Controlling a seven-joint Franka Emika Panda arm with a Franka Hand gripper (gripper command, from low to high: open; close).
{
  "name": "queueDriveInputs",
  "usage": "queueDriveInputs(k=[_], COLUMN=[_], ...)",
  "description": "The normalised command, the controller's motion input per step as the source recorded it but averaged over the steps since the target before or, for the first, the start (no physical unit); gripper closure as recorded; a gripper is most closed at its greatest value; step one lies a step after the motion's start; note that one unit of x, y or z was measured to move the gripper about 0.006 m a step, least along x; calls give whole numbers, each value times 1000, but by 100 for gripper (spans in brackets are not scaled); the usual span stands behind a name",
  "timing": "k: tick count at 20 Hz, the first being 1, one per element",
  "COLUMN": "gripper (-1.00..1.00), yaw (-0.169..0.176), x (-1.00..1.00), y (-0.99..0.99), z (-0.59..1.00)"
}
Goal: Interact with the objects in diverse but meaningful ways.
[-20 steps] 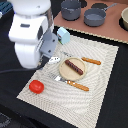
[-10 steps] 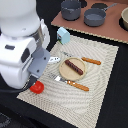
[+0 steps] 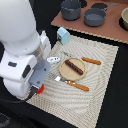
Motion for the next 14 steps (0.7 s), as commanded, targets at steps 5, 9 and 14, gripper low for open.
queueDriveInputs(k=[5,9,14], gripper=[-100,100,100], yaw=[-58,-58,-56], x=[38,0,0], y=[-124,-156,-141], z=[-474,-486,-362])
